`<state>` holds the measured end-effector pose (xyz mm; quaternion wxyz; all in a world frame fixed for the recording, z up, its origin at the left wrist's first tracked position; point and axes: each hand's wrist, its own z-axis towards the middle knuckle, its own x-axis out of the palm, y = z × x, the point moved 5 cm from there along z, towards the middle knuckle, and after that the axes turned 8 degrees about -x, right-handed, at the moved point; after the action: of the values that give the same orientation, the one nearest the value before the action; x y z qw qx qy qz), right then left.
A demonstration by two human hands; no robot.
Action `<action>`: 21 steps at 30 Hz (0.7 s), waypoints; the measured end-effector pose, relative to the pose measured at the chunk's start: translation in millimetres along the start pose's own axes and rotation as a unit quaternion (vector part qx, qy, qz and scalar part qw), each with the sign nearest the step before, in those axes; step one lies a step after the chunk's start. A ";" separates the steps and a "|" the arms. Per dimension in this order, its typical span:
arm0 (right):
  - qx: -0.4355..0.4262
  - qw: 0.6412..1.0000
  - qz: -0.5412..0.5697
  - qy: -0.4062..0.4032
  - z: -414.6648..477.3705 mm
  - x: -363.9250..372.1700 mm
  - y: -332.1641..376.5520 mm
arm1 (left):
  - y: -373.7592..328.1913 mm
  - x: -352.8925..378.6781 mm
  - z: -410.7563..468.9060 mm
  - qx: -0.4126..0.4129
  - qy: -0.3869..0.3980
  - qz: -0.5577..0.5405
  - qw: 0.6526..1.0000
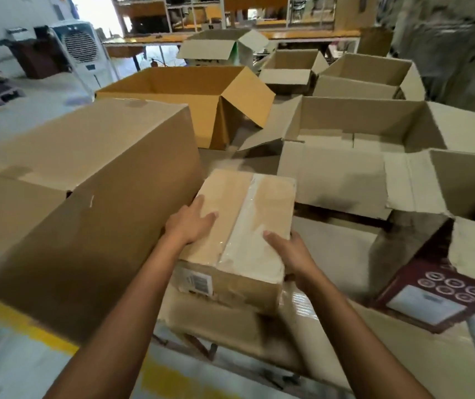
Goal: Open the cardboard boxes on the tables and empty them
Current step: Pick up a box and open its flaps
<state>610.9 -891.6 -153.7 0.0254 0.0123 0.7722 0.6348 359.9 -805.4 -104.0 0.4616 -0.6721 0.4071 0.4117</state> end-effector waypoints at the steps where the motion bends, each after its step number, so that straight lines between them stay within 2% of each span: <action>1: 0.004 1.000 0.014 0.001 -2.5 1.9 2.8 | -0.6 0.8 -0.8 -0.003 -0.006 0.010 1.000; 10: 0.037 0.998 0.052 -0.016 -35.0 -19.7 7.3 | -12.8 11.5 -48.2 0.018 -0.014 0.017 1.000; 17: 0.085 0.972 0.164 -0.143 -82.7 -52.6 -32.7 | -22.0 27.8 -112.9 0.006 -0.009 0.034 0.999; 21: 0.075 0.977 0.008 -0.198 -121.4 -79.0 -58.3 | -30.0 39.1 -147.6 0.012 -0.007 0.055 0.998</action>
<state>683.9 -1025.8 -185.7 0.1714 0.1459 0.7970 0.5605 426.8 -945.8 -97.1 0.4494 -0.6401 0.4448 0.4364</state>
